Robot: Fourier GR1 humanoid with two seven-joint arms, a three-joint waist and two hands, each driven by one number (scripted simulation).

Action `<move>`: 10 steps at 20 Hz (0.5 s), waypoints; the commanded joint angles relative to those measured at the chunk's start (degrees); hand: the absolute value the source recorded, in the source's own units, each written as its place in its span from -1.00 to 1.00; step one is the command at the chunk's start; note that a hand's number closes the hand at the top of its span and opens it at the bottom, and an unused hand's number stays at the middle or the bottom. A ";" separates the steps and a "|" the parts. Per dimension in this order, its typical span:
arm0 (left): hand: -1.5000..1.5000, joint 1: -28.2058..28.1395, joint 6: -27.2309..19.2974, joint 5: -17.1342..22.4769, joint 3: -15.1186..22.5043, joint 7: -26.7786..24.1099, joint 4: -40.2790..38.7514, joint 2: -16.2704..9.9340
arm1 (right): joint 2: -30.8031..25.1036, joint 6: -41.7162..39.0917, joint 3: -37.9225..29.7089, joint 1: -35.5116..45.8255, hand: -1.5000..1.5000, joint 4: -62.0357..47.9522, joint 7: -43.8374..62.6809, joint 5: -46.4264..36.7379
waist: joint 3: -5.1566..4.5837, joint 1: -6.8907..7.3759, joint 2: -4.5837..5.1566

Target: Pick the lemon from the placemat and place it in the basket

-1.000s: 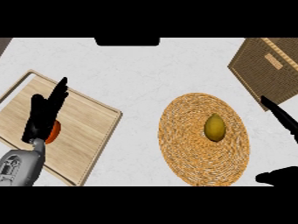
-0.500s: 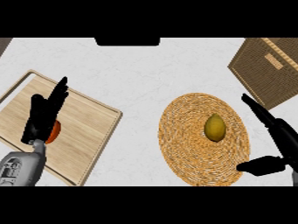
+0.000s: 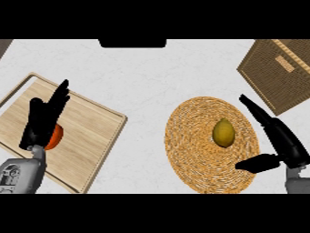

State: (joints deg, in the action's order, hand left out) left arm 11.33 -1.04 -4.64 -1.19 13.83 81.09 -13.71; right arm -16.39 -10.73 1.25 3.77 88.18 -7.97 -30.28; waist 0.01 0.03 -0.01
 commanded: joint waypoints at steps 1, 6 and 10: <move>0.00 3.68 3.15 1.36 -4.24 -0.11 -4.39 -2.62 | 3.01 1.12 0.81 2.01 -1.00 -1.74 1.33 -1.79 | -0.01 -0.09 0.03; 0.00 0.45 1.06 -1.10 -1.96 -0.65 -1.64 1.57 | 4.25 1.13 1.47 5.84 -1.00 -9.03 0.83 -4.87 | -0.01 0.07 0.03; 0.00 0.73 0.49 -3.43 -1.29 -1.45 -1.60 2.64 | 3.89 -0.47 1.08 1.34 -1.00 -5.08 0.34 -4.30 | -0.01 -0.13 0.01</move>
State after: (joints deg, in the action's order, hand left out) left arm 11.09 0.29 -5.98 -2.71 14.47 81.91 -12.31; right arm -12.03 -10.64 2.91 6.82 84.20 -5.14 -34.37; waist 0.00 0.04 -0.02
